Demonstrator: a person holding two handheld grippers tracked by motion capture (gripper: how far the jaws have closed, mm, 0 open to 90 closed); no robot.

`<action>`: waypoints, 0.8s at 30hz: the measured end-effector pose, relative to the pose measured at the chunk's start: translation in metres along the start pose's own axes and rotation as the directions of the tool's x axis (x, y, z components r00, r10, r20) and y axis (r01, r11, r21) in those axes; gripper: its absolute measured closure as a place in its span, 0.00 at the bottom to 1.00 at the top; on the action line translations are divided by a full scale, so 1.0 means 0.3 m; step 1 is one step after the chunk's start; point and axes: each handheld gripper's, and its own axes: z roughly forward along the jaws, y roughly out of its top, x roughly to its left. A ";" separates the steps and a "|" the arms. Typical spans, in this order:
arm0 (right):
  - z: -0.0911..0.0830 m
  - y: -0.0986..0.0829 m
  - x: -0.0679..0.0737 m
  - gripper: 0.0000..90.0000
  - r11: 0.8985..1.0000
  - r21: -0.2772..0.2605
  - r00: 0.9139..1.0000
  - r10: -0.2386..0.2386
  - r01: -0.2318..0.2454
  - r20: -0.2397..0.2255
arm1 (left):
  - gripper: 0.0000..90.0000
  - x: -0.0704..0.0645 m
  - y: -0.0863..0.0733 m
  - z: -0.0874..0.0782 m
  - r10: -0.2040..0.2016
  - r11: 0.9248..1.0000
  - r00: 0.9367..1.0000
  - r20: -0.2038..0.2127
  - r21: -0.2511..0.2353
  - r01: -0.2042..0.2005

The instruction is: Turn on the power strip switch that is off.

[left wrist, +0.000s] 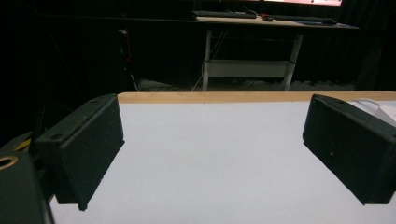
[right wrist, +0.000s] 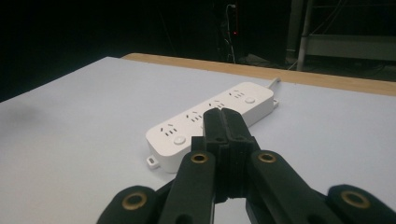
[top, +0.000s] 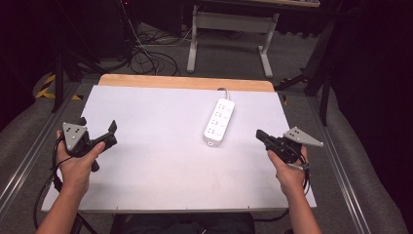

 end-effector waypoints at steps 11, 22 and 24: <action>0.086 0.071 0.029 1.00 0.998 0.059 0.999 -0.004 0.006 -0.035 | 0.07 0.006 -0.003 -0.012 0.004 1.000 1.000 0.001 0.000 -0.004; 0.194 0.134 0.030 1.00 0.996 0.092 0.998 0.019 -0.014 -0.057 | 0.07 0.001 -0.004 -0.017 0.019 1.000 1.000 0.006 -0.003 -0.019; 0.212 0.143 0.033 1.00 0.994 0.105 0.999 0.010 -0.005 -0.052 | 0.07 0.001 -0.004 -0.016 0.021 1.000 1.000 0.007 -0.001 -0.021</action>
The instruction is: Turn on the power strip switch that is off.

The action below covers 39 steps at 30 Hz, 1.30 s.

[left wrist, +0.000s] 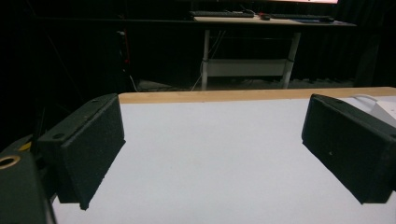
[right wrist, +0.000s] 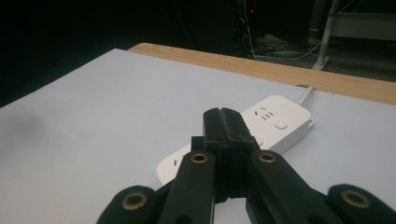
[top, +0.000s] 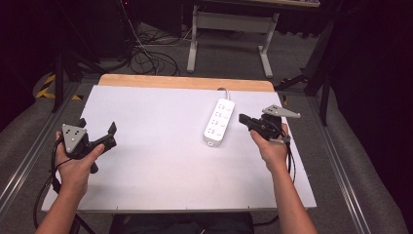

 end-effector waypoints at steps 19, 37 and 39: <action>0.155 0.019 -0.016 1.00 0.992 0.124 1.000 -0.024 0.023 0.009 | 0.07 -0.002 -0.002 -0.004 0.014 1.000 1.000 0.000 0.002 -0.014; 0.344 -0.036 -0.009 1.00 0.947 0.311 0.993 -0.103 0.079 0.059 | 0.08 -0.004 -0.004 -0.005 0.039 0.999 0.999 0.000 0.007 -0.039; 0.349 -0.037 -0.010 1.00 0.946 0.315 0.993 -0.105 0.081 0.060 | 0.08 -0.005 -0.005 -0.005 0.040 0.999 0.999 0.002 0.007 -0.040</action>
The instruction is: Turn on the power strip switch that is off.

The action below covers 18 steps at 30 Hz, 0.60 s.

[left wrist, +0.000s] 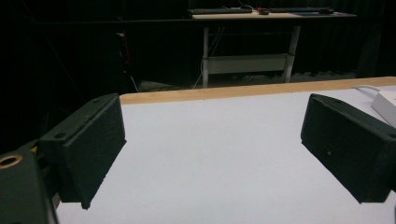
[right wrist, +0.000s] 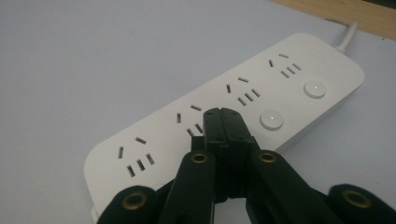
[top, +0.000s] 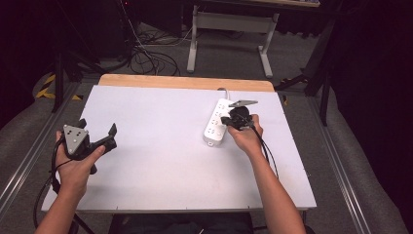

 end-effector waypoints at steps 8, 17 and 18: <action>0.014 -0.008 -0.008 1.00 1.000 0.028 1.000 -0.002 0.002 0.014 | 0.08 -0.007 0.000 0.002 0.014 1.000 1.000 0.014 0.004 -0.014; 0.024 -0.018 -0.012 1.00 1.000 0.028 1.000 0.011 -0.011 0.007 | 0.08 -0.007 0.001 0.004 0.014 1.000 1.000 0.017 0.004 -0.014; 0.024 -0.018 -0.011 1.00 1.000 0.029 1.000 0.010 -0.011 0.010 | 0.08 -0.008 0.001 0.003 0.014 1.000 1.000 0.017 0.004 -0.014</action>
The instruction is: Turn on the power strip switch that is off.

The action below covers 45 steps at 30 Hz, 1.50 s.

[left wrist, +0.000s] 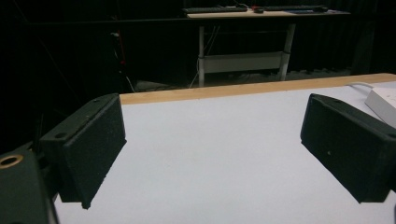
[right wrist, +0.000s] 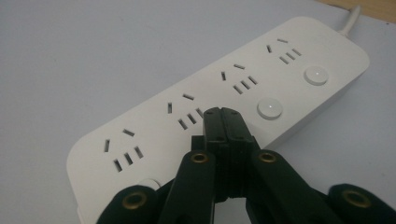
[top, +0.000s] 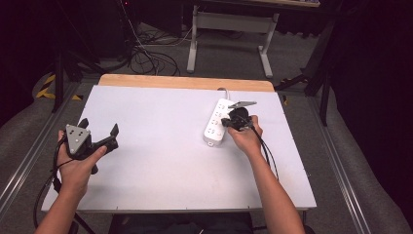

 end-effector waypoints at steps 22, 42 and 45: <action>0.011 -0.021 0.029 1.00 0.999 -0.035 0.997 0.000 0.002 0.084 | 0.08 0.004 0.000 -0.004 -0.004 1.000 1.000 -0.005 0.003 0.004; 0.022 -0.027 0.060 1.00 0.998 -0.034 0.990 -0.046 0.051 0.131 | 0.08 0.008 -0.002 -0.006 -0.020 1.000 1.000 -0.009 0.006 0.020; 0.023 -0.027 0.054 1.00 0.999 -0.042 0.993 -0.026 0.031 0.119 | 0.08 0.008 -0.002 -0.005 -0.017 1.000 1.000 -0.008 0.008 0.017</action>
